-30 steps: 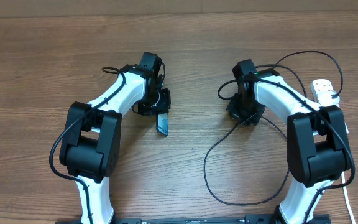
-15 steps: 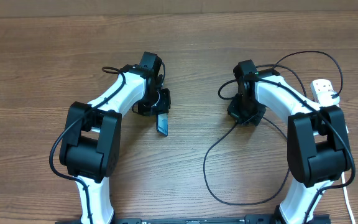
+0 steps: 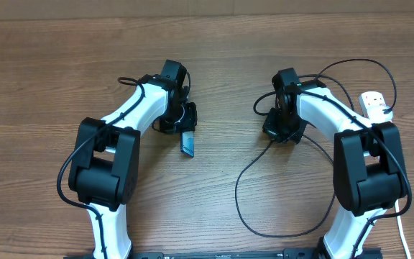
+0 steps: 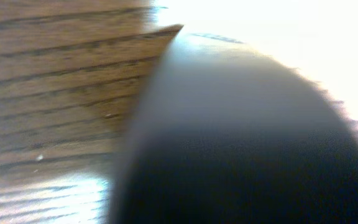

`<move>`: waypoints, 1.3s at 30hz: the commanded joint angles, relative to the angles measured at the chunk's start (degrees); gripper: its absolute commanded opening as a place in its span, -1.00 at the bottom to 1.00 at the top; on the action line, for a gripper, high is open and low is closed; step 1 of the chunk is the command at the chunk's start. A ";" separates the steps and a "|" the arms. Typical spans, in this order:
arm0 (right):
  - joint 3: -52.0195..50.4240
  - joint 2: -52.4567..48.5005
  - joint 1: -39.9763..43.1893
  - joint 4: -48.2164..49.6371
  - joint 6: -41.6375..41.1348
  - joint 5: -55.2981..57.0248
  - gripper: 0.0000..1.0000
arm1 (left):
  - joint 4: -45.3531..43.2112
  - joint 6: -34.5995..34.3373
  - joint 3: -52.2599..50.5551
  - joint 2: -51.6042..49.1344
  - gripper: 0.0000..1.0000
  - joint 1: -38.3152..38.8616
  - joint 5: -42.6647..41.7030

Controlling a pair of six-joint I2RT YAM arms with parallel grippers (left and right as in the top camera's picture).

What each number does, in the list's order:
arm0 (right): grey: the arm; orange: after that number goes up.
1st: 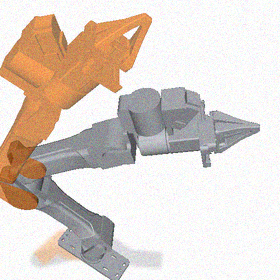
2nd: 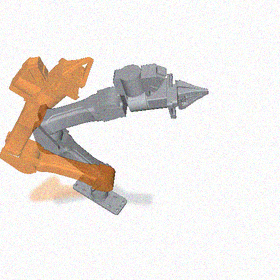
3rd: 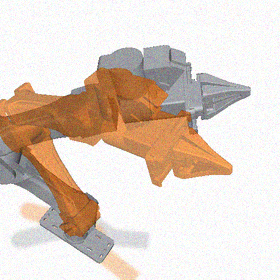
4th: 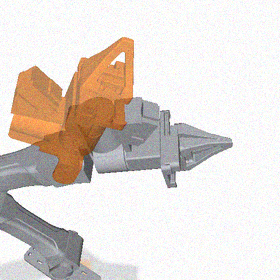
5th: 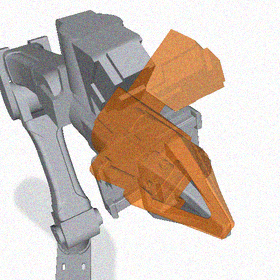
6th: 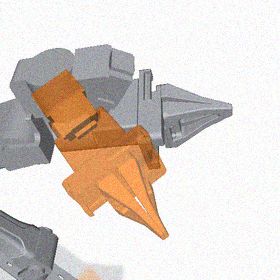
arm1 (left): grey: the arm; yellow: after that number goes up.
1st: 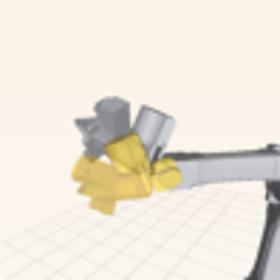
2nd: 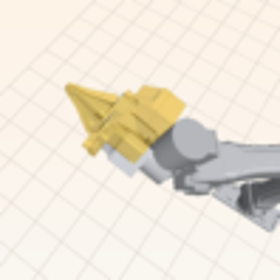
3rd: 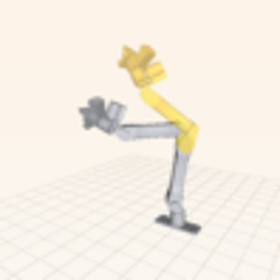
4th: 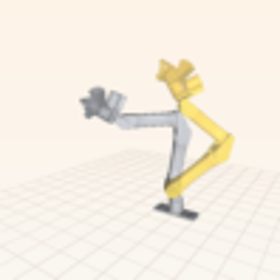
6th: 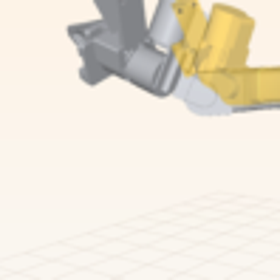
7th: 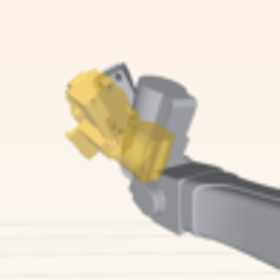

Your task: Plug charger to phone and switch on socket

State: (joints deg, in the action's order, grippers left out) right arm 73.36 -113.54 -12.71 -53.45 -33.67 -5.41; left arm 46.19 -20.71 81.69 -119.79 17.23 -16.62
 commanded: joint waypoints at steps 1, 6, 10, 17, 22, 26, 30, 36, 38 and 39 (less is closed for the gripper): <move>-2.03 -2.47 0.72 1.51 5.84 -5.09 -0.92 | -1.22 4.87 -1.92 -2.43 -0.92 -0.90 -7.39; -2.05 -2.47 2.12 1.22 5.84 -4.48 -0.43 | -2.56 4.83 -1.92 -2.43 -0.91 -2.62 -13.09; -2.05 -2.47 1.95 1.36 4.98 -1.92 -0.30 | -2.54 4.85 -1.92 -2.43 -0.91 -2.86 -13.05; -2.05 -2.47 1.81 2.23 3.23 0.09 -0.72 | -2.54 4.87 -1.92 -2.43 -0.92 -2.86 -13.05; -2.05 -2.47 1.86 2.49 3.32 0.17 -0.92 | -2.51 4.90 -1.92 -2.43 -0.92 -2.86 -13.09; -2.05 -2.21 1.70 4.00 10.36 -7.50 -0.92 | -3.10 5.75 -1.90 -2.32 -0.91 -3.08 -15.26; -2.03 0.50 2.10 5.40 23.32 -26.93 -0.92 | -6.01 6.80 -1.90 -0.96 -0.91 -5.11 -25.57; -2.05 7.82 1.40 0.52 43.63 -53.57 -0.92 | -10.54 6.97 -1.90 4.55 -0.91 -8.37 -41.40; -2.05 8.90 0.35 -2.29 49.07 -59.63 -0.92 | -11.80 6.58 -1.90 6.51 -0.92 -8.72 -44.17; -2.05 9.09 -0.33 -3.61 51.65 -62.40 -0.92 | -12.76 5.97 -1.90 7.63 -0.91 -8.76 -46.01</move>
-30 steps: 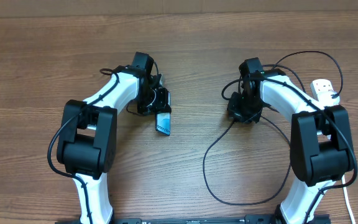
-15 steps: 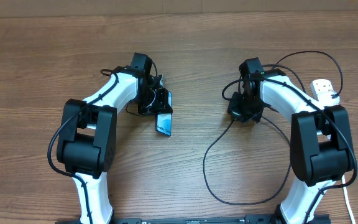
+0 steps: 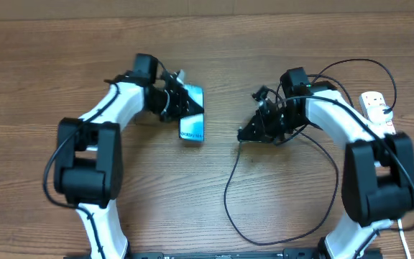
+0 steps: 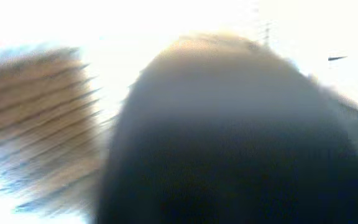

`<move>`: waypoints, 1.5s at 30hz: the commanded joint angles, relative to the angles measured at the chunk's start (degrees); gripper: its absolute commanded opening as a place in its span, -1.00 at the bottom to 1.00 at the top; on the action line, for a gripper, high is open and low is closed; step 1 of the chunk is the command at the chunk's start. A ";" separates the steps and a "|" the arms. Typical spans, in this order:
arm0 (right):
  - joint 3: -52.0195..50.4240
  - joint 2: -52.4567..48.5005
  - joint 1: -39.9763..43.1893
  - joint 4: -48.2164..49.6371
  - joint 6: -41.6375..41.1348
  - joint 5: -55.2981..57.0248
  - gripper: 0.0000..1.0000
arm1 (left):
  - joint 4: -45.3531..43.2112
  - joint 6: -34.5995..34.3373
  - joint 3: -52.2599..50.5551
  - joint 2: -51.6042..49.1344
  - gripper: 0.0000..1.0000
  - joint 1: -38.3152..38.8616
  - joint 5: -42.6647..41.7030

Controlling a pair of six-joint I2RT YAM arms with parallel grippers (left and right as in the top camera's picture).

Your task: Plug charger to phone and switch on socket

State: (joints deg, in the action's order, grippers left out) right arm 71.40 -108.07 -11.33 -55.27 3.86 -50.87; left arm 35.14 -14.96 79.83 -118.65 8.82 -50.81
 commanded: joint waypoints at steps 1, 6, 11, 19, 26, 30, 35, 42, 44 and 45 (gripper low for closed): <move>-0.09 3.61 -2.54 -2.97 16.37 -19.28 -0.92 | -2.86 -0.79 -0.04 7.41 -0.92 -0.37 -13.38; -0.11 3.61 -7.74 -5.46 23.47 -26.75 -0.92 | -11.98 -10.60 -0.04 10.69 -0.91 -0.39 -18.99; -0.11 3.61 -12.39 -1.14 24.90 -33.83 -0.92 | -19.34 -21.24 -0.04 11.02 -0.91 -0.39 -23.87; -0.09 3.61 -12.02 2.10 24.37 -37.97 -0.92 | -20.13 -26.49 -0.04 11.02 -0.91 -0.52 -24.92; -0.09 3.61 -9.11 7.89 13.60 -36.68 -0.92 | -20.70 -29.00 -0.04 11.02 -0.91 -0.52 -25.31; -0.09 3.61 -8.41 13.55 4.31 -32.83 -0.92 | -20.68 -29.90 -0.04 11.02 -0.91 -0.48 -25.70; -0.09 3.61 -9.31 19.78 -5.14 -28.63 -0.92 | -21.66 -30.75 -0.07 11.02 -0.91 -0.44 -25.73; -0.09 3.61 -10.40 25.14 -9.90 -28.68 -0.92 | -22.45 -31.34 -0.04 11.02 -0.91 -0.39 -25.75; -0.09 3.61 -10.40 25.46 -9.88 -28.70 -0.92 | -22.77 -31.32 -0.07 11.02 -0.91 -0.39 -25.75; -0.09 3.61 -10.40 25.44 -9.90 -28.70 -0.92 | -23.45 -31.32 -0.04 11.02 -0.91 -0.39 -26.01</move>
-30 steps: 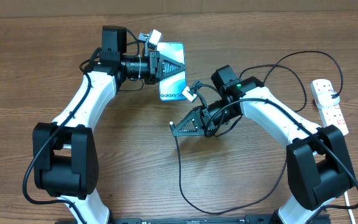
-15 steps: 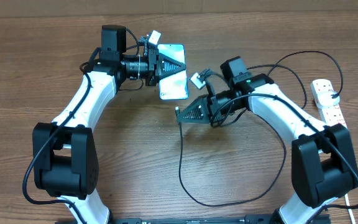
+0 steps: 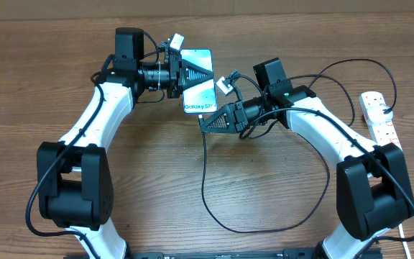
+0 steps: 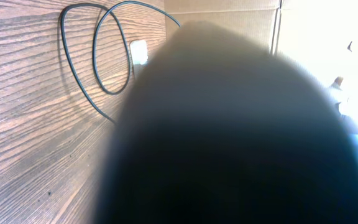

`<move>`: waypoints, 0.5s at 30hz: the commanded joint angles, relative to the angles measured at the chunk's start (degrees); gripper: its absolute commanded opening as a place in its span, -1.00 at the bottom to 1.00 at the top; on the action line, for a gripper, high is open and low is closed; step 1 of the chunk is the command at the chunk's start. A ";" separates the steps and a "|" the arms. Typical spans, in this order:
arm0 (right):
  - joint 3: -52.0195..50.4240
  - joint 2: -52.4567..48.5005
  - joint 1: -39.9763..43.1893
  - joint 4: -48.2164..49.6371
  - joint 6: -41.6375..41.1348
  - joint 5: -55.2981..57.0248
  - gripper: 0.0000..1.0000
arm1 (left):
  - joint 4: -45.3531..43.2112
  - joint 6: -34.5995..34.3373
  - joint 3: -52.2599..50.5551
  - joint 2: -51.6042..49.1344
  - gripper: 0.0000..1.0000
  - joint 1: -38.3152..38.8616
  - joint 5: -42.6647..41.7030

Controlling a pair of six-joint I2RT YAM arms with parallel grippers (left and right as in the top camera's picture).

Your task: Plug charger to phone and switch on socket

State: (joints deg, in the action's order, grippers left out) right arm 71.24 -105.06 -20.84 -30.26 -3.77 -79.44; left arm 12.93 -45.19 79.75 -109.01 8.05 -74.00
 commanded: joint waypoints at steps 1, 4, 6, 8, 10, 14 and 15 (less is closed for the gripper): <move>0.07 0.59 -0.90 0.44 -2.27 -0.13 -0.92 | -1.73 -1.11 0.04 1.38 -0.92 0.37 -3.13; 0.07 0.59 -0.90 0.72 -2.25 -1.03 -0.92 | -4.76 -1.11 0.02 1.38 -0.92 0.39 -5.14; 0.07 0.59 -0.90 1.79 -2.25 -2.91 -0.92 | -5.84 -1.11 0.04 1.38 -0.92 0.39 -5.35; 0.07 0.59 -0.90 2.93 -2.29 -4.72 -0.92 | -6.16 -1.11 0.02 1.38 -0.91 0.39 -5.38; 0.07 0.59 -0.90 3.04 -2.47 -4.68 -0.92 | -6.14 -1.11 0.02 1.38 -0.92 0.39 -5.57; 0.07 0.59 -0.90 3.21 -2.47 -4.68 -0.92 | -6.14 -1.11 0.02 1.38 -0.92 0.74 -5.55; 0.07 0.59 -0.90 3.23 -2.47 -4.68 -0.92 | -6.16 -1.11 0.04 1.38 -0.91 0.87 -5.55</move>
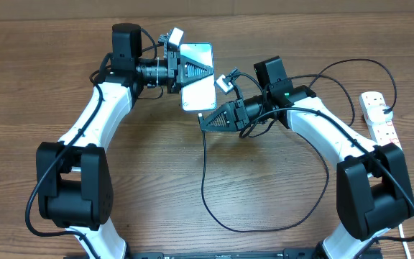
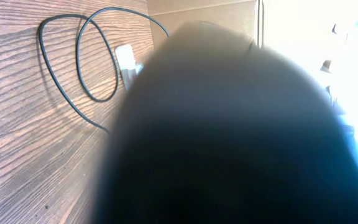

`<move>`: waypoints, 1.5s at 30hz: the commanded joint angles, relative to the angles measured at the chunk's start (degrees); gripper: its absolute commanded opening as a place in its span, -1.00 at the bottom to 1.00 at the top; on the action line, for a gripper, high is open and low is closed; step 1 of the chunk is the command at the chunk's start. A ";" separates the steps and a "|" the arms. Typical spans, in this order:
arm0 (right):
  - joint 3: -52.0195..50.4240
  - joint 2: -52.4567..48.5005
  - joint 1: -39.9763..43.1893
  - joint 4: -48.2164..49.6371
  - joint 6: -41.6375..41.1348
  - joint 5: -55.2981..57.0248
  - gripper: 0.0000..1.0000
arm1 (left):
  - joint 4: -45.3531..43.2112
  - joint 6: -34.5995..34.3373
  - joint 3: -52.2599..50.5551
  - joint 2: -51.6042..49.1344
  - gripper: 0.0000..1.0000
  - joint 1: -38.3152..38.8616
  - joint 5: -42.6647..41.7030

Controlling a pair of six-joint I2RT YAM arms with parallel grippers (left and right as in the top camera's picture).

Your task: Plug charger to phone and switch on socket

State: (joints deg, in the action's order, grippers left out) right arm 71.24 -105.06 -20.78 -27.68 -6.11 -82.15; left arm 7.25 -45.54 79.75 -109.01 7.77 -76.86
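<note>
My left gripper (image 1: 187,72) is shut on the phone (image 1: 198,86) and holds it above the table, its glaring screen facing up. In the left wrist view the phone (image 2: 229,137) is a dark blur filling most of the frame. My right gripper (image 1: 204,124) is shut on the plug end of the black charger cable (image 1: 204,187), its tip just below the phone's lower edge. Whether plug and phone touch cannot be told. The white socket strip (image 1: 376,114) lies at the far right, and the cable runs to it.
The cable hangs from my right gripper and loops over the wooden table (image 1: 34,86) in front of the arms, with further loops near the socket strip. The left wrist view shows a cable loop (image 2: 61,74) and the socket strip (image 2: 127,61) beyond the phone.
The phone has tilted a little, so glare now covers its screen and the lettering no longer reads. The right gripper with the plug has stayed just below the phone's lower edge.
First my left gripper was low over the phone at the table and my right gripper low over the cable. Then both were lifted, phone and cable end held apart. Later they met mid-table, the plug at the phone's lower edge, where they remain.
</note>
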 commanded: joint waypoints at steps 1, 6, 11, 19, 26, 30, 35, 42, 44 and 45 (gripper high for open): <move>0.07 0.59 -0.96 0.66 -0.13 -1.97 -0.92 | -0.48 -0.76 0.02 1.38 -0.91 1.33 -2.69; 0.07 0.59 -0.96 0.66 -0.13 -1.97 -0.92 | -0.52 -0.76 0.04 1.38 -0.92 2.49 -2.67; 0.07 0.59 -0.96 1.05 -0.15 -1.97 -0.92 | -0.52 -0.76 0.04 1.38 -0.92 3.02 -2.67; 0.07 0.59 -0.96 7.34 -6.21 -1.92 -0.92 | -0.52 -0.79 0.04 1.38 -0.92 3.15 -2.67; 0.07 0.59 -0.92 7.45 -6.36 -1.84 -0.92 | -0.52 -0.79 0.02 1.38 -0.91 3.15 -2.69; 0.07 0.59 -0.42 7.50 -7.63 -0.81 -0.92 | -0.52 -0.79 0.02 1.38 -0.92 3.15 -2.69; 0.07 0.59 0.28 7.50 -7.65 -0.83 -0.92 | -0.52 -0.79 0.04 1.38 -0.91 3.15 -2.69; 0.07 0.59 1.44 8.59 -11.47 1.77 -0.92 | -0.52 -0.79 0.02 1.38 -0.92 3.15 -2.67; 0.07 0.59 1.51 10.21 -12.70 1.79 -0.92 | -0.52 -0.79 0.04 1.38 -0.91 3.15 -2.67; 0.07 0.59 1.51 10.93 -13.38 1.77 -0.92 | -0.52 -0.79 0.04 1.38 -0.91 3.15 -2.67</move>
State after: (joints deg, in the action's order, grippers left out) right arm 70.65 -105.06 -19.86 -19.07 -16.97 -82.26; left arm 6.33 -46.59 79.75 -108.99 8.14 -75.75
